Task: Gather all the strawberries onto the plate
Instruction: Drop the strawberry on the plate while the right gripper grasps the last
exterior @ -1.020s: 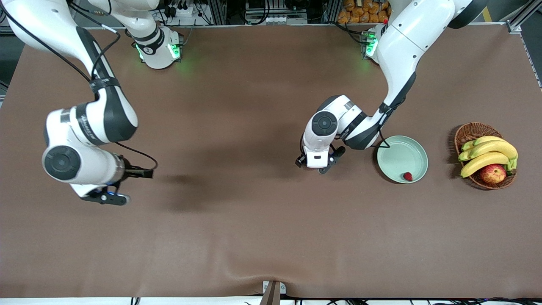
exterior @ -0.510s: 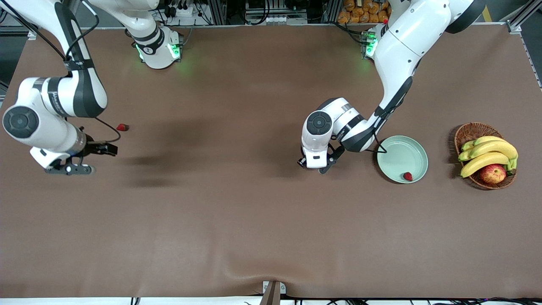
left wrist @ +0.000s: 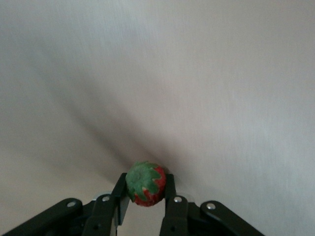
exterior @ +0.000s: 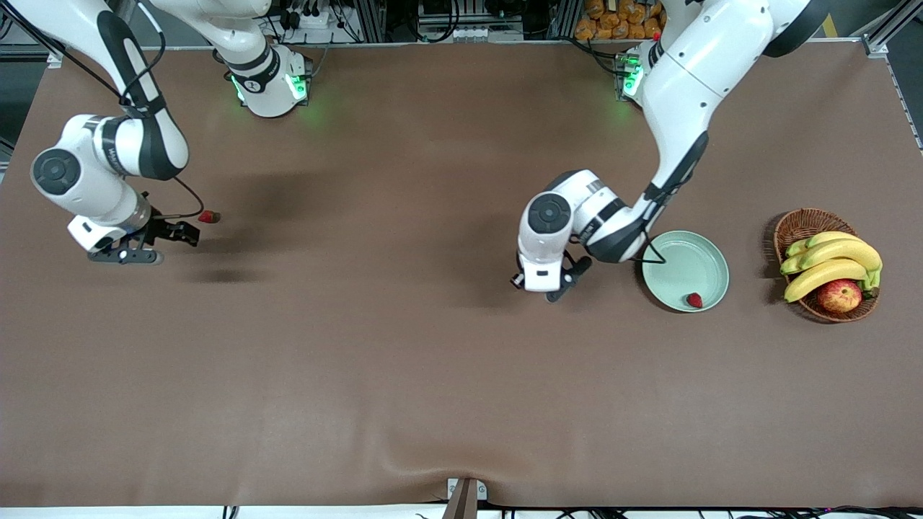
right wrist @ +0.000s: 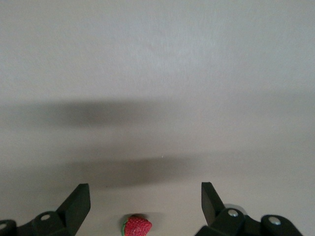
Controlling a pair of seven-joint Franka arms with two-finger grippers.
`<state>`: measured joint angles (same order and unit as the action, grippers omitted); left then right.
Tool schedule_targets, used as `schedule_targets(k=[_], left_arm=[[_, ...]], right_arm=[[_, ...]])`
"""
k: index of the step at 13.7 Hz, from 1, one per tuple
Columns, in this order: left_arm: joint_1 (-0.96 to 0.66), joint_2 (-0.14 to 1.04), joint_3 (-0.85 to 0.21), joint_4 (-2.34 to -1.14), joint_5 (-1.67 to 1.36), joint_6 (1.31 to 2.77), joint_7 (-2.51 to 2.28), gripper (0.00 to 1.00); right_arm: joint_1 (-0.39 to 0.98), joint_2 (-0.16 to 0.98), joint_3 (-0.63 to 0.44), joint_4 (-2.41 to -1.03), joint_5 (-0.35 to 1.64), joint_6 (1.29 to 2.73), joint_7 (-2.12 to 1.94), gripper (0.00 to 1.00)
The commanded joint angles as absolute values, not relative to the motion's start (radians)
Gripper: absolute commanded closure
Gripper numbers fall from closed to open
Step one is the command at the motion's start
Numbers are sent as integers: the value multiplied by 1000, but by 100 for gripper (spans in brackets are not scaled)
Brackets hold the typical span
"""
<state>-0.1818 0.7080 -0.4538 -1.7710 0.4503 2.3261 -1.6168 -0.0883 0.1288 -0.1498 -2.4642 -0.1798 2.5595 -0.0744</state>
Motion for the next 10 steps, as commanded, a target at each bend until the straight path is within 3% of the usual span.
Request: schedule_targets(k=[1,3,5,10], left_arm=[[-74,632,-475,-1784,459,2234,-1450,100],[18,594,-512,-1828,459,2226,-1344,100],[116,588,-563,-1833,459,2173,-1238,100],[248,568,-603,-1858,460,2069,-959,100]], right_arm=[[-100,94,-164,-2580,-164,2670,-100,7],[-101,94,-166,-2605,-164,2675,-98,20],[-112,100,-166,-2623,-163,2678,-98,24],[-114,103,-166,-2657,-161,2678,-92,25]])
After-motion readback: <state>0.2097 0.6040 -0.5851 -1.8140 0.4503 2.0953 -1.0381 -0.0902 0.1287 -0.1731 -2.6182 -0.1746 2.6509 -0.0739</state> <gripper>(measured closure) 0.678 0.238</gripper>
